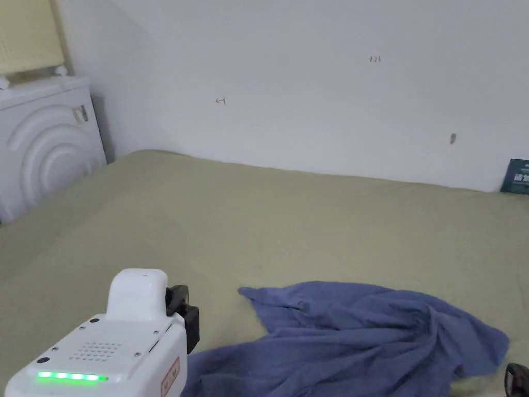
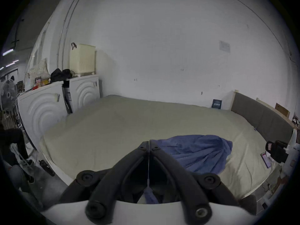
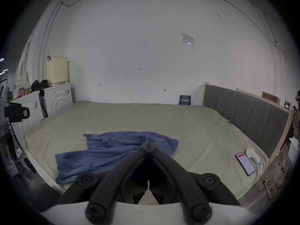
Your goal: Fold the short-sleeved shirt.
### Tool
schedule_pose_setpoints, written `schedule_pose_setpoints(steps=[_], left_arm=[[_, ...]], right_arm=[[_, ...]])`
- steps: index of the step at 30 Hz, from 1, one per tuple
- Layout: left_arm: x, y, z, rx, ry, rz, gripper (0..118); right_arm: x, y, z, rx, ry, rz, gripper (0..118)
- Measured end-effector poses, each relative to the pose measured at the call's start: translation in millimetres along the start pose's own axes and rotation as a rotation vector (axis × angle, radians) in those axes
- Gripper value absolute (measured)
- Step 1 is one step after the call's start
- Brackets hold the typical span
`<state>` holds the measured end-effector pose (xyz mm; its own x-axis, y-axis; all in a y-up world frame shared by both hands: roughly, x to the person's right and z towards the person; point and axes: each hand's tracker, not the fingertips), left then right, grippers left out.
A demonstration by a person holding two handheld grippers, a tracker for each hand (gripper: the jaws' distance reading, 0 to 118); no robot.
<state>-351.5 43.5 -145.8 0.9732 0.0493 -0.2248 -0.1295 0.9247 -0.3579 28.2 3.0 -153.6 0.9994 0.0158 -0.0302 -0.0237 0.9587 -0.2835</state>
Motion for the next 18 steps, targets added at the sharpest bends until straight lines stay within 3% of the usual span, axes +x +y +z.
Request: schedule_pose_setpoints(steps=[3,8,10,11,12,13,14,18], left_arm=[[-16,-5,-37,-0.109,0.002,0.015,0],[-38,-49,-139,-0.454,0.034,-0.065,0],[-45,-68,-170,-0.578,-0.009,-0.015,2],[-47,-74,-183,-0.623,-0.004,-0.005,16],[-48,-78,-191,-0.631,0.0,-0.001,49],[-51,-83,-202,-0.631,0.028,0.005,105],[-52,-85,-206,-0.631,0.042,0.014,118],[-61,-108,-218,-0.696,0.075,0.022,116]], right_arm=[[-5,-5,-9,-0.024,0.014,0.006,1],[-12,-18,-28,-0.089,0.033,0.015,1],[-12,-23,-36,-0.116,0.034,0.026,1],[-12,-26,-39,-0.131,0.033,0.031,1],[-11,-28,-43,-0.142,0.029,0.035,1],[-10,-30,-47,-0.154,0.025,0.039,1],[-10,-32,-50,-0.162,0.022,0.04,1],[-7,-37,-60,-0.202,0.017,0.031,1]])
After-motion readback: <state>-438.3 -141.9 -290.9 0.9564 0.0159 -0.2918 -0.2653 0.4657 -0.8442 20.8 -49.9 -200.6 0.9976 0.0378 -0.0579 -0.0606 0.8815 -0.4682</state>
